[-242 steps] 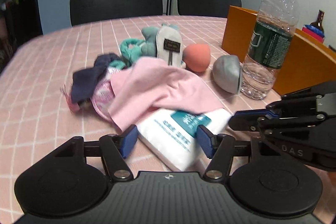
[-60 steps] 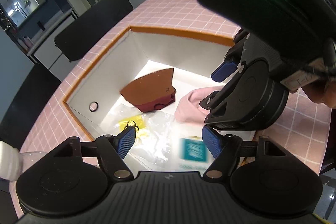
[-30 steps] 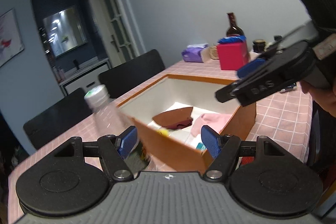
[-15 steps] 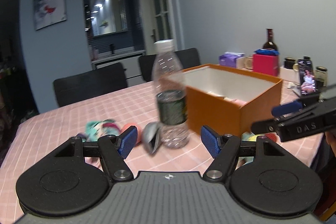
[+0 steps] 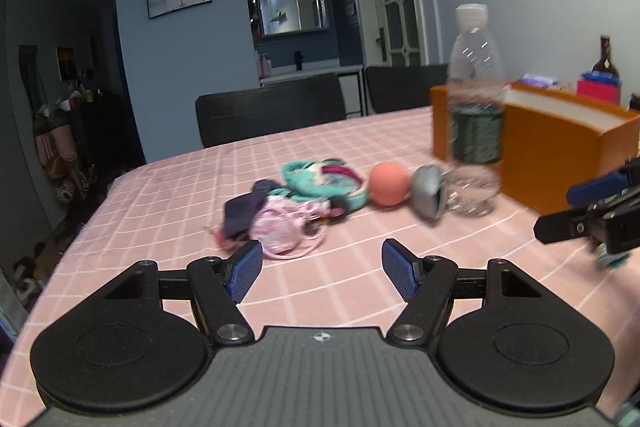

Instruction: Organize soft objects

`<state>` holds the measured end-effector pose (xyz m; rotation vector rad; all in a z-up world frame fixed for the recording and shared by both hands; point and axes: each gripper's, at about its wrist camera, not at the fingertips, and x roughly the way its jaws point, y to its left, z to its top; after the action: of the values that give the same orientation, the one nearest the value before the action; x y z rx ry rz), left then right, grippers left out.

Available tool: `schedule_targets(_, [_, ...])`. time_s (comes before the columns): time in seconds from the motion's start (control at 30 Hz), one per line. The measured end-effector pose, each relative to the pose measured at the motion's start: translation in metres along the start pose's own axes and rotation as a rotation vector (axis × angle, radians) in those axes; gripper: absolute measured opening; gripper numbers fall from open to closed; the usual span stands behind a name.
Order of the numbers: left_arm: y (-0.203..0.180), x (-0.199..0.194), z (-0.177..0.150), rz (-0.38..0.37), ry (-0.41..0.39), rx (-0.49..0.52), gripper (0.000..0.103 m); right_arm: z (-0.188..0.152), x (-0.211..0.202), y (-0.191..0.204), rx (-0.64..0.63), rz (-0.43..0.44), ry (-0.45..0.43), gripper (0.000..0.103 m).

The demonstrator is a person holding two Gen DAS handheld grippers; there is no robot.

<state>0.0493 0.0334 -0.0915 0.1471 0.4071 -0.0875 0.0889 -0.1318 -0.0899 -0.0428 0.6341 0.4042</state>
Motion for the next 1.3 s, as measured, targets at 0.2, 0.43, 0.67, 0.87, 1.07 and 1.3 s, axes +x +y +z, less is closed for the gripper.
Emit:
schedule_targets(0.2, [0.03,0.02,0.002,-0.006,0.006,0.041,0.081,0.026,0.037,0.021,-0.05,-0.004,-0.02,0.07])
schedule_targets(0.43, [0.05,0.046,0.013,-0.068,0.045,0.026,0.081,0.047,0.079,0.03,-0.069,-0.025,-0.003,0.07])
schedule_targets(0.67, [0.052,0.064,0.017,-0.101,0.077,0.091,0.082,0.055,0.106,0.035,-0.085,-0.031,0.027,0.07])
schedule_targets(0.87, [0.06,0.085,0.015,-0.13,0.135,0.073,0.082,0.058,0.12,0.043,-0.118,-0.022,0.055,0.065])
schedule_targets(1.07, [0.069,0.107,0.018,-0.082,0.156,0.086,0.082,0.064,0.131,0.05,-0.16,-0.017,0.07,0.065])
schedule_targets(1.3, [0.088,0.135,0.024,-0.073,0.167,0.058,0.059,0.072,0.143,0.058,-0.186,-0.005,0.081,0.065])
